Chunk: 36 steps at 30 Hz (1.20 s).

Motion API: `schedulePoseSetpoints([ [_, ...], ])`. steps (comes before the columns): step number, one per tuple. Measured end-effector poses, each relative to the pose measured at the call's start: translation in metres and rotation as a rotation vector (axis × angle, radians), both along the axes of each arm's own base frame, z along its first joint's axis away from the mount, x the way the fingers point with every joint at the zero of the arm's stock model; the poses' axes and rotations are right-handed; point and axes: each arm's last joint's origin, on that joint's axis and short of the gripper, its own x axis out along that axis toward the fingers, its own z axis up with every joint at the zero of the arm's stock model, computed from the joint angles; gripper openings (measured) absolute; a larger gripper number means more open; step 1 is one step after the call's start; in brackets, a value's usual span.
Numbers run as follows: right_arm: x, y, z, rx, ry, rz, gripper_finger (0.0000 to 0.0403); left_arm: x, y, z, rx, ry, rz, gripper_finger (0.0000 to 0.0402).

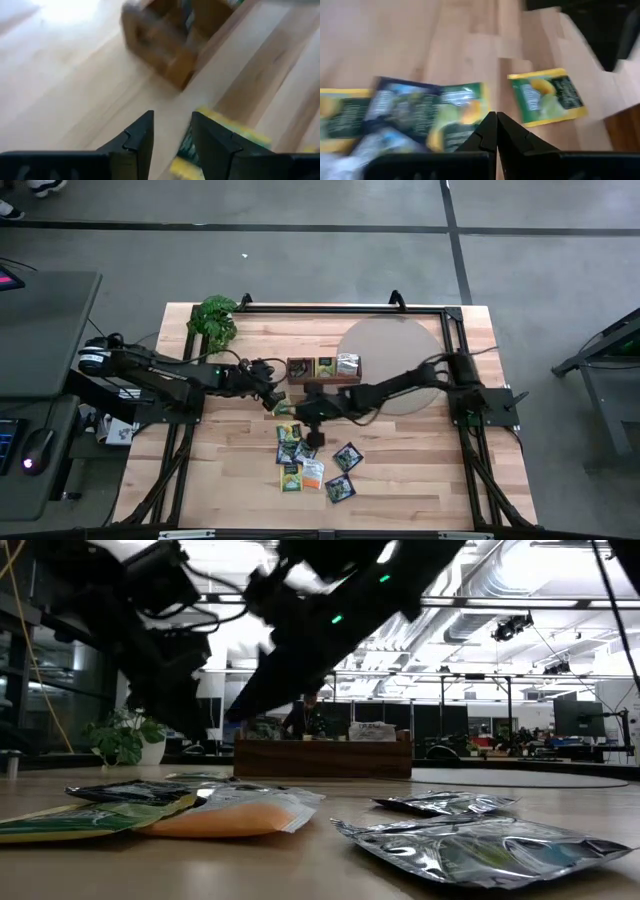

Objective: Pick & Place Tea
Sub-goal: Put the yellow tea bag into the middle section of the wooden organizer

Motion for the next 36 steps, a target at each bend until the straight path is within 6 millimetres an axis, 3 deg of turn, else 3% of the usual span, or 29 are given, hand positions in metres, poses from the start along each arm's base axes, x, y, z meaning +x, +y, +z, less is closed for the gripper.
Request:
schedulePoseSetpoints([
  [10, 0.042, -0.028, -0.018, 0.009, 0.092, -0.033, 0.0000, -0.015, 0.000, -0.020, -0.014, 0.048, 0.046, 0.0128],
  [23, 0.041, -0.052, -0.032, 0.053, 0.122, -0.103, 0.0000, -0.015, 0.001, -0.021, -0.011, 0.051, 0.048, 0.0128],
  [36, 0.043, -0.047, -0.037, 0.085, 0.104, -0.076, 0.0000, -0.014, 0.000, -0.021, -0.015, 0.038, 0.047, 0.0128],
])
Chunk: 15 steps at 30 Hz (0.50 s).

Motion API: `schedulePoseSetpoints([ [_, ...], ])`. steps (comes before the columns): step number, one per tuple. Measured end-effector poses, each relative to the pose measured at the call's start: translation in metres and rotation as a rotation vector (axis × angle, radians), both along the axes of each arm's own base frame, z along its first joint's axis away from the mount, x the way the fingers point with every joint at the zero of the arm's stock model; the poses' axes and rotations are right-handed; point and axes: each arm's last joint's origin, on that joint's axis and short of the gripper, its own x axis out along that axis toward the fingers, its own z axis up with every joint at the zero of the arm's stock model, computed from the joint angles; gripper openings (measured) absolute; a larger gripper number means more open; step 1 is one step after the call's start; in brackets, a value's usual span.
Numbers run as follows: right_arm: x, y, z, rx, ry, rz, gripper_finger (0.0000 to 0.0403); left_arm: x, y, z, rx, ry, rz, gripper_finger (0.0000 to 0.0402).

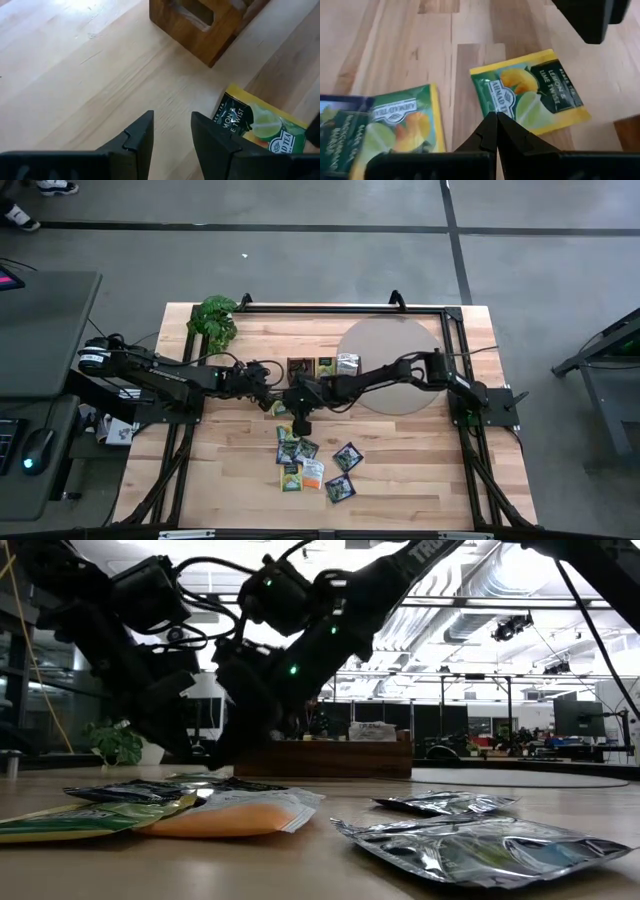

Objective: Pick & Place Tea
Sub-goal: Put the yellow tea bag into the middle section of the wooden organizer

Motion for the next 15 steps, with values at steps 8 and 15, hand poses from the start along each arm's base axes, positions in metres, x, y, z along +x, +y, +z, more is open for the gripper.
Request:
schedulePoseSetpoints([
  [8, 0.0010, -0.0003, -0.0091, 0.019, 0.013, -0.021, 0.0000, 0.0001, -0.0005, -0.0002, -0.019, -0.001, -0.008, 0.0128],
  [15, 0.0009, 0.0000, -0.0115, 0.033, 0.021, -0.025, 0.0000, -0.0009, -0.0015, -0.0014, -0.081, -0.007, 0.015, 0.0128],
])
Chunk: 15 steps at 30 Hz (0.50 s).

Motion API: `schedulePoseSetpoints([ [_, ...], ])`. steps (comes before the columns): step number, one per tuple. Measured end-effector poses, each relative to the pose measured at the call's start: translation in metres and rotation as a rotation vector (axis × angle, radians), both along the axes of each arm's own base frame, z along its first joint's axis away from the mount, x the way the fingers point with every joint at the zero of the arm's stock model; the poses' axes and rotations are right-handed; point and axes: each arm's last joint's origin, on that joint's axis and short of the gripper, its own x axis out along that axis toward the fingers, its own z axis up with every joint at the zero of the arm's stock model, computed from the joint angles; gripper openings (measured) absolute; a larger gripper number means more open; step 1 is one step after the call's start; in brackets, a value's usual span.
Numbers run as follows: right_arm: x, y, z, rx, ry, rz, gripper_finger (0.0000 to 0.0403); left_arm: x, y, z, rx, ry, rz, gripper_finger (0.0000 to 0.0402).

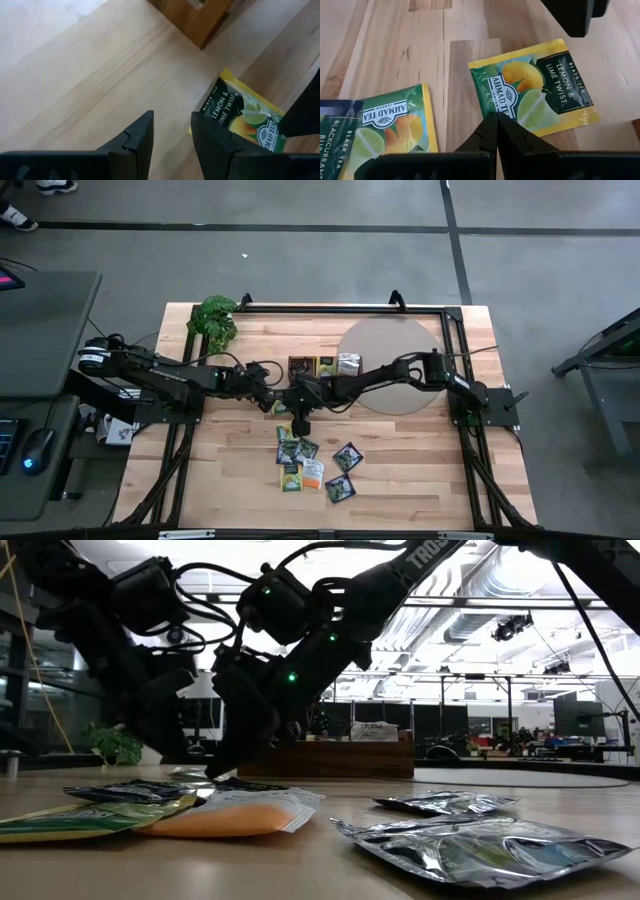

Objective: Pick & Place Tea
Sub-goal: Put the yellow tea bag into the middle section of the wooden organizer

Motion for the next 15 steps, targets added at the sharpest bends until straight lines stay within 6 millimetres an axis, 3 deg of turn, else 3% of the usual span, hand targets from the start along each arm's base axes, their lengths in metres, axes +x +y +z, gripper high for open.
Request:
schedulePoseSetpoints([
  [8, -0.001, 0.007, -0.001, 0.015, 0.009, 0.008, 0.0000, -0.001, -0.002, -0.001, -0.091, -0.016, 0.037, 0.0132],
  [15, -0.001, 0.013, -0.002, 0.015, 0.013, 0.026, 0.0000, 0.000, -0.004, -0.001, -0.176, -0.022, 0.010, 0.0181],
])
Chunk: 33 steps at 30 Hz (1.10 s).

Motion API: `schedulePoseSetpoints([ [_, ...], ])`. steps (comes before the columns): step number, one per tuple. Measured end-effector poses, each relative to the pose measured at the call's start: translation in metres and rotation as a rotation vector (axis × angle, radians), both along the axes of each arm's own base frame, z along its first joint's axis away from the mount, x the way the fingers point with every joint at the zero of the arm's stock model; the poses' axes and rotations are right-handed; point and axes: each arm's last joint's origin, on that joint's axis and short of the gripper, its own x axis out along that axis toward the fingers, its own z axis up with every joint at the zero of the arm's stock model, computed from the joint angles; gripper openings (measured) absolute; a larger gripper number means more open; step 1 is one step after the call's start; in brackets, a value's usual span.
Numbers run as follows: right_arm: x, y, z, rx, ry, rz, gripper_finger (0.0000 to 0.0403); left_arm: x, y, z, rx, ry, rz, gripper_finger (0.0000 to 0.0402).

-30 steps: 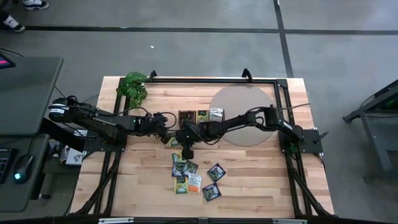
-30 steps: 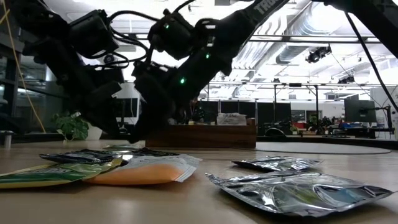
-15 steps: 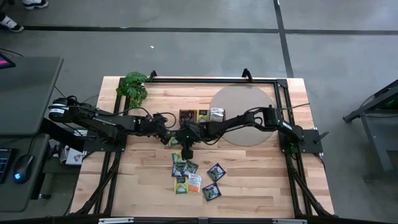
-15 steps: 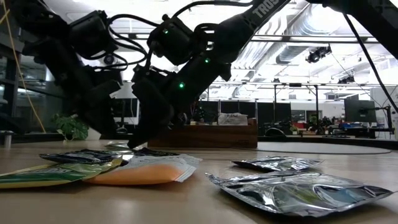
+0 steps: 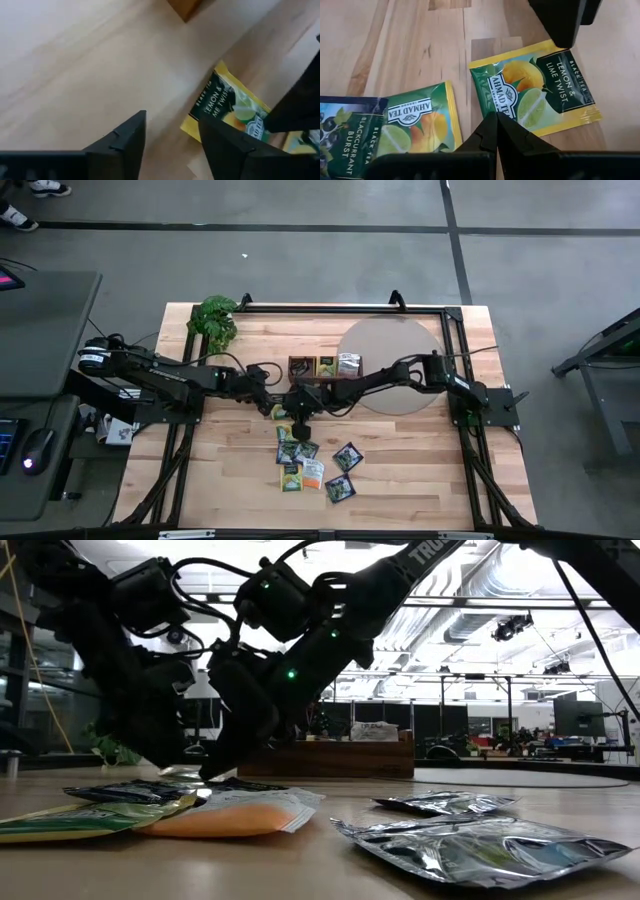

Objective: Pick & Place Tea
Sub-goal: Put the yellow tea bag into the middle section of the wooden organizer

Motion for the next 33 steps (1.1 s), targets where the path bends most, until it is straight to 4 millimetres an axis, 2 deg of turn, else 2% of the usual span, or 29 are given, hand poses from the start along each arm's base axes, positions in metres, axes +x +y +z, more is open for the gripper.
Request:
schedulePoseSetpoints([
  [7, 0.000, 0.004, 0.000, 0.001, -0.004, 0.014, 0.0000, 0.000, -0.003, 0.000, -0.123, -0.012, 0.005, 0.0224],
  [15, 0.001, 0.007, 0.001, -0.007, -0.027, 0.022, 0.0000, 0.003, -0.005, 0.000, -0.220, -0.040, 0.001, 0.0227],
  [25, 0.002, 0.010, 0.001, -0.007, -0.036, 0.029, 0.0000, 0.016, -0.006, -0.015, -0.282, -0.040, 0.056, 0.0226],
  [29, 0.002, 0.012, 0.001, -0.007, -0.035, 0.032, 0.0000, 0.017, -0.006, -0.015, -0.287, -0.045, 0.069, 0.0209],
  [33, 0.002, 0.013, 0.001, -0.011, -0.037, 0.037, 0.0000, 0.015, -0.005, -0.014, -0.284, -0.044, 0.075, 0.0159],
])
